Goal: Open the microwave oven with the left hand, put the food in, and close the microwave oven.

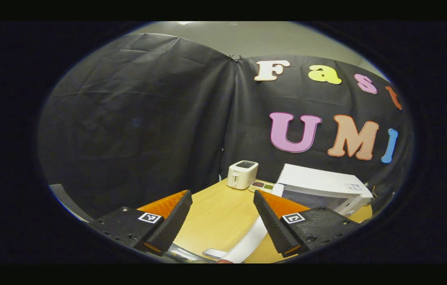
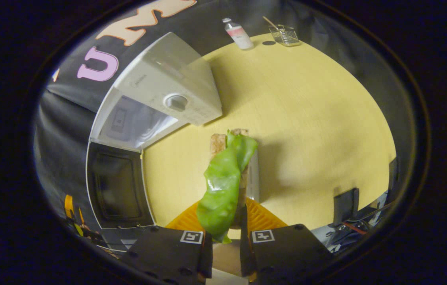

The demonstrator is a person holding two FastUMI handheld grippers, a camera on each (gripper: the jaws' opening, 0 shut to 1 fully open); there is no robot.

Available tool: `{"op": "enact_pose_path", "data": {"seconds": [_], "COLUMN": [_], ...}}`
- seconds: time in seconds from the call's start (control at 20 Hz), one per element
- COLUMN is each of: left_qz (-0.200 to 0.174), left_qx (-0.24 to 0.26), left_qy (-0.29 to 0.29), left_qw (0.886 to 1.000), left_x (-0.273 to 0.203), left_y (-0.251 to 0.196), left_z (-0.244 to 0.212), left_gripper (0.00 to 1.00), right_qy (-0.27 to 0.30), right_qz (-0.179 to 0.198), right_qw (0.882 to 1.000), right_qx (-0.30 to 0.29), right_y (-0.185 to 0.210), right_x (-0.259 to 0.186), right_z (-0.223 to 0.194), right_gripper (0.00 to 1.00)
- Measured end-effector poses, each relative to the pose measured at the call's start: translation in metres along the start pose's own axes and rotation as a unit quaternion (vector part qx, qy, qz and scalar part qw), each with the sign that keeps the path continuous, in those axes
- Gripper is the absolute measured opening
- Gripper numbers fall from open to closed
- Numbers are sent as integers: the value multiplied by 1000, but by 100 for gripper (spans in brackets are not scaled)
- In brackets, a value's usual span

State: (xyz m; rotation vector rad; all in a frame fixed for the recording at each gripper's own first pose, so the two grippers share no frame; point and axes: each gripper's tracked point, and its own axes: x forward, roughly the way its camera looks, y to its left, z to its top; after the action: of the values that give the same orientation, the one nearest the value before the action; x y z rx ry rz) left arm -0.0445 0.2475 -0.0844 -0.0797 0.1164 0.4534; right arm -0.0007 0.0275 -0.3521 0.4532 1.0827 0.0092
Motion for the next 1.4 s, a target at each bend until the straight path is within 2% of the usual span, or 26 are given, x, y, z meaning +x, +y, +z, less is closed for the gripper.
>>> {"op": "enact_pose_path", "data": {"seconds": [0.25, 0.3, 0.4, 0.45, 0.55, 0.6, 0.7, 0.75, 0.8, 0.95, 1.0, 1.05, 1.1, 1.4], "left_qz": [-38, -46, -50, -54, -61, -65, -81, -87, -89, -98, -99, -100, -101, -114], "left_qx": [-11, -9, 5, 15, 27, 27, 24, 24, 23, 3, -2, -5, -11, -23], "left_qy": [36, 41, 43, 44, 47, 50, 59, 62, 62, 73, 80, 87, 94, 122], "left_qw": [999, 998, 998, 997, 997, 996, 995, 994, 994, 993, 992, 991, 990, 986], "left_x": [24, 27, 36, 39, 42, 43, 46, 47, 49, 53, 53, 53, 53, 49], "left_y": [12, 15, 25, 29, 35, 36, 31, 31, 31, 32, 33, 35, 35, 28], "left_z": [-8, -8, -8, -10, -12, -14, -20, -24, -25, -30, -35, -39, -43, -58], "left_gripper": [95, 91, 95, 91, 92, 95, 95, 92, 95, 95, 95, 92, 95, 95], "right_qy": [-34, -41, -50, -54, -70, -80, -104, -117, -132, -154, -161, -169, -179, -235], "right_qz": [46, 62, 95, 107, 128, 135, 153, 165, 175, 188, 187, 186, 184, 157], "right_qw": [998, 997, 994, 992, 989, 987, 981, 977, 972, 964, 963, 962, 961, 953], "right_qx": [15, 16, 22, 25, 31, 37, 59, 73, 90, 108, 106, 103, 102, 106], "right_y": [92, 112, 152, 167, 200, 213, 236, 247, 257, 277, 281, 285, 289, 289], "right_x": [1, 5, 16, 22, 36, 43, 59, 66, 72, 93, 100, 108, 115, 147], "right_z": [-13, -17, -26, -29, -35, -35, -28, -24, -19, -9, -4, 2, 7, 50], "right_gripper": [30, 30, 30, 30, 30, 30, 30, 30, 30, 32, 32, 32, 32, 32]}}
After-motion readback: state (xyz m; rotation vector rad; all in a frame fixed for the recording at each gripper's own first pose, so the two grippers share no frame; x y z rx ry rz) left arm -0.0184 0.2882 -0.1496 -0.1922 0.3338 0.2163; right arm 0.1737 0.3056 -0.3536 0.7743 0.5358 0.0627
